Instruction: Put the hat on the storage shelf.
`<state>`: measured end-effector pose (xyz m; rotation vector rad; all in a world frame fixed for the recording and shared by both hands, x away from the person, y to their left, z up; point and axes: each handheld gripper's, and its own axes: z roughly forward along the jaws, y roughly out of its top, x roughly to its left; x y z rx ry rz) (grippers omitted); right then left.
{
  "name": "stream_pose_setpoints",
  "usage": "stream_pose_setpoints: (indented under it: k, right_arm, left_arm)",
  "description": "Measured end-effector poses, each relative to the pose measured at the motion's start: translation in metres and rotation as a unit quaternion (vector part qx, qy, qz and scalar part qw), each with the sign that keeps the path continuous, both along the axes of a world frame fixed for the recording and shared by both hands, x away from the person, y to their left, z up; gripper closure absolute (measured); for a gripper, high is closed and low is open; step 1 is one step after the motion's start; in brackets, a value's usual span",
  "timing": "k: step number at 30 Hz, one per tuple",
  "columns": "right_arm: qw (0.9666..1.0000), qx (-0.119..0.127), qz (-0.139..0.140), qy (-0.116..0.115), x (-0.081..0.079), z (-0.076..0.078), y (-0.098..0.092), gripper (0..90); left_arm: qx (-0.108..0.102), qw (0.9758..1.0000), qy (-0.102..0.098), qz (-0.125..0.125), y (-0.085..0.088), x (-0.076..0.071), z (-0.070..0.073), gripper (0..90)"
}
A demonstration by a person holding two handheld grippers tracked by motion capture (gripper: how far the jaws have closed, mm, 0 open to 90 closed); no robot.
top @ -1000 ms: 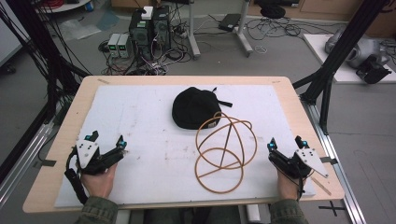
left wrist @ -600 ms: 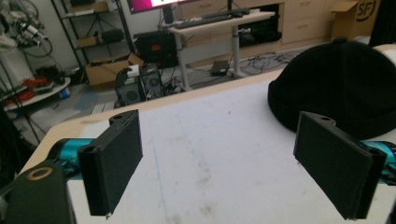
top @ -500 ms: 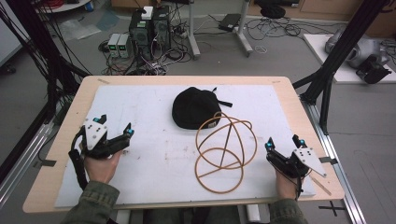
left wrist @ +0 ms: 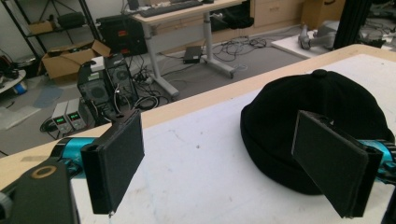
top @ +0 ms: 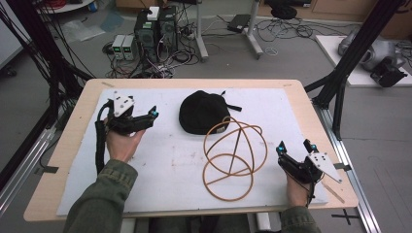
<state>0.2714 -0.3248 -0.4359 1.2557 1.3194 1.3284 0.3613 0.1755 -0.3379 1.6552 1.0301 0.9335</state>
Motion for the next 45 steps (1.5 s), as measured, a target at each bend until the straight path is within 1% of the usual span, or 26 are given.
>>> stream_pose_setpoints:
  k: [4,5,6,8,10,13,16,21,24,25,26,27,28,29,30,33,34,36,38,39,41,44,45]
  right_arm:
    - [1.0000,-0.007,0.002,0.000,0.001,0.000,0.002,10.9]
    - [1.0000,-0.005,0.003,0.002,0.000,0.000,0.003,10.9]
    - [1.0000,-0.007,0.004,0.002,0.000,0.000,0.003,10.9]
    - [0.9999,-0.012,0.005,0.001,0.001,0.000,0.003,10.9]
    - [0.9999,-0.007,0.008,0.004,0.001,0.000,0.003,10.9]
    - [0.9999,-0.009,0.006,0.004,0.001,-0.001,0.003,10.9]
    - [0.9999,-0.009,0.008,0.005,0.001,-0.001,0.002,10.9]
    - [0.9999,-0.005,0.012,0.006,0.002,0.001,0.003,10.9]
    - [0.9999,-0.004,0.013,0.005,0.002,0.001,0.002,10.9]
    - [0.9999,-0.004,0.013,0.006,0.003,0.001,0.002,10.9]
    - [0.9999,-0.001,0.015,0.008,0.003,0.001,0.002,10.9]
    - [0.9999,-0.001,0.015,0.008,0.003,0.001,0.002,10.9]
    - [0.9999,-0.003,0.014,0.009,0.003,0.001,0.002,10.9]
    - [0.9998,-0.002,0.015,0.009,0.003,0.001,0.002,10.9]
    - [0.9998,-0.004,0.016,0.010,0.003,0.001,0.002,10.9]
    - [0.9997,-0.005,0.019,0.011,0.004,0.000,0.001,10.9]
    - [0.9997,-0.006,0.019,0.011,0.004,0.000,0.001,10.9]
    - [0.9997,-0.004,0.020,0.011,0.004,0.001,0.001,10.9]
    - [0.9997,-0.005,0.021,0.011,0.004,0.000,0.000,10.9]
    - [0.9997,-0.004,0.022,0.012,0.004,0.000,0.000,10.9]
    - [0.9996,-0.004,0.023,0.014,0.004,0.000,0.000,10.9]
    - [0.9995,-0.005,0.026,0.016,0.004,-0.001,0.000,10.9]
    - [0.9995,-0.004,0.026,0.018,0.004,-0.001,0.000,10.9]
  left_arm:
    - [0.009,0.9997,0.014,-0.015,-0.015,0.015,0.001,16.2]
    - [0.011,0.9996,0.019,-0.020,-0.019,0.018,0.001,16.1]
    - [0.008,0.9995,0.020,-0.023,-0.024,0.022,0.001,16.1]
    - [0.010,0.9990,0.029,-0.033,-0.033,0.028,0.000,16.1]
    - [0.010,0.9987,0.032,-0.039,-0.040,0.032,-0.001,16.0]
    - [0.009,0.9980,0.039,-0.048,-0.050,0.038,-0.004,15.9]
    - [0.002,0.9977,0.047,-0.049,-0.059,0.045,-0.007,15.8]
    - [0.004,0.9969,0.059,-0.052,-0.076,0.055,-0.011,15.5]
    - [-0.003,0.9961,0.071,-0.052,-0.084,0.062,-0.015,15.5]
    - [-0.010,0.9960,0.072,-0.053,-0.088,0.064,-0.016,15.5]
    - [-0.012,0.9957,0.075,-0.054,-0.091,0.066,-0.017,15.6]
    - [-0.013,0.9952,0.079,-0.056,-0.094,0.068,-0.017,15.6]
    - [-0.021,0.9945,0.084,-0.060,-0.097,0.070,-0.018,15.6]
    - [-0.028,0.9933,0.091,-0.065,-0.100,0.073,-0.019,15.6]
    - [-0.030,0.9924,0.097,-0.070,-0.104,0.075,-0.020,15.6]
    - [-0.027,0.9908,0.107,-0.078,-0.115,0.081,-0.026,15.6]
    - [-0.022,0.9904,0.112,-0.078,-0.118,0.082,-0.028,15.6]
    - [-0.024,0.9886,0.124,-0.081,-0.122,0.085,-0.034,15.6]
    - [-0.025,0.9877,0.133,-0.078,-0.126,0.088,-0.040,15.6]
    - [-0.029,0.9865,0.140,-0.079,-0.127,0.089,-0.043,15.6]
    - [-0.037,0.9855,0.148,-0.073,-0.129,0.091,-0.048,16.7]
    - [-0.034,0.9852,0.153,-0.069,-0.131,0.094,-0.052,17.7]
    - [-0.031,0.9845,0.158,-0.069,-0.132,0.095,-0.054,18.4]
